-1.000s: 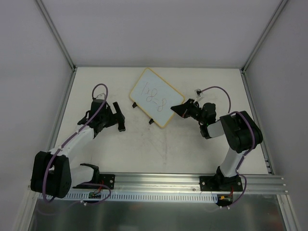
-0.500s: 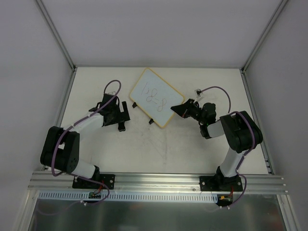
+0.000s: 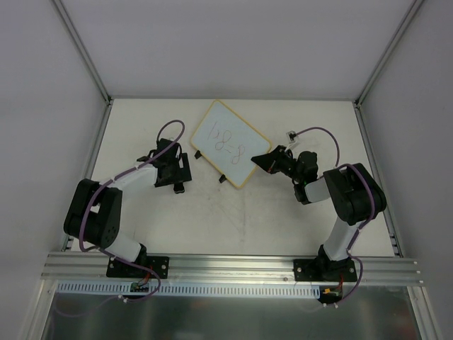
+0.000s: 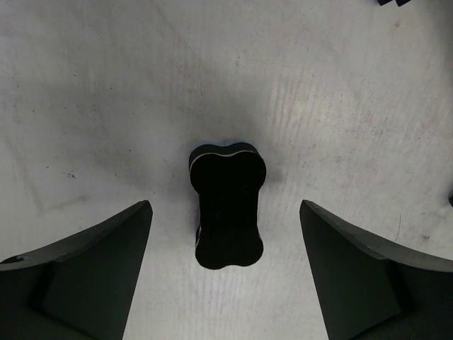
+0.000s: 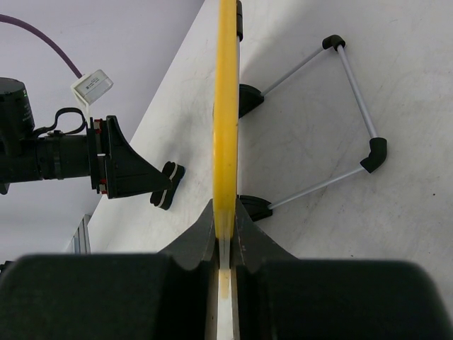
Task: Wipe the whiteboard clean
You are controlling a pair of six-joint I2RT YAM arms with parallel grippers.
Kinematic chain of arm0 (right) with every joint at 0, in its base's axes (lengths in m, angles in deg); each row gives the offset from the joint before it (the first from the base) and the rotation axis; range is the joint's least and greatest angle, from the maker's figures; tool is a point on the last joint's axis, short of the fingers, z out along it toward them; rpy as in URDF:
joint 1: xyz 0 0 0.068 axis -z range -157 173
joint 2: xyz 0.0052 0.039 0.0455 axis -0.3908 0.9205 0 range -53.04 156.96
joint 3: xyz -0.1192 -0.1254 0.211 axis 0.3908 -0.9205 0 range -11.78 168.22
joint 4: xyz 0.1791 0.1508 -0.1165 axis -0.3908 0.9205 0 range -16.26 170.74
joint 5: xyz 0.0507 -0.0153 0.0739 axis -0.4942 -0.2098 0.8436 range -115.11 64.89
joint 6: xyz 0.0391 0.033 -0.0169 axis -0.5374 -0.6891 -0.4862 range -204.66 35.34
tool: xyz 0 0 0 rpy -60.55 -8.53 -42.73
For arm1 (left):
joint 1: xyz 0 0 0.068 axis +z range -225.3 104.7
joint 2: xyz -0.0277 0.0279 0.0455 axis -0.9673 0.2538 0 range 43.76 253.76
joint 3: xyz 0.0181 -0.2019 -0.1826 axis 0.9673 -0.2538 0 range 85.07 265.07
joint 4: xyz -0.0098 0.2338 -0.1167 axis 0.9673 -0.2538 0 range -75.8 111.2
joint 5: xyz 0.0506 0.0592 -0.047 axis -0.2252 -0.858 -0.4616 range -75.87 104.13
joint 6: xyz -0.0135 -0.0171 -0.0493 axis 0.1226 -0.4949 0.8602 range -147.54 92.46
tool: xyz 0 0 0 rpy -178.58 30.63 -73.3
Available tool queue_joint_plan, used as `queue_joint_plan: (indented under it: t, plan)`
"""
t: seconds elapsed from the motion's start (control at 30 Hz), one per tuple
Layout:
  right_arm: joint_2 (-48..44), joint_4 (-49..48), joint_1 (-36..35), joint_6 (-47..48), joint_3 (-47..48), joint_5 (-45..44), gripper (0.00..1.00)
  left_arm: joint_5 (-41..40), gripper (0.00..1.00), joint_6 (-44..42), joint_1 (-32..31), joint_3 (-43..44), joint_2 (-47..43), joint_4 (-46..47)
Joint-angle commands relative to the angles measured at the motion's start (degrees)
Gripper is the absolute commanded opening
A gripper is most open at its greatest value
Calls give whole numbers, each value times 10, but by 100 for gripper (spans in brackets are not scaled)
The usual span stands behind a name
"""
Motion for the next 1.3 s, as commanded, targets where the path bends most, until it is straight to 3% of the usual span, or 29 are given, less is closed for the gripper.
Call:
queue_joint_plan:
  t: [0.0,0.37,0.73,1.0,1.17,1.27]
  plan:
    - [-6,-136,2,11,8,5,0,-18,85,-13,-4,21,12,-18]
    - [-8,-136,3,11,6,6,0,-11,62,-11,-5,27,35,-20]
    - [-3,-136,4,9,9,9,0,-24,56,-9,-13,24,10,-20]
    - [-3,-136,6,7,9,10,0,-22,44,-9,-18,28,8,-21]
    - [-3,-136,6,7,9,11,0,-21,30,-10,-20,29,20,-21]
    - [-4,-137,8,6,9,11,0,-20,28,-10,-20,28,26,-21]
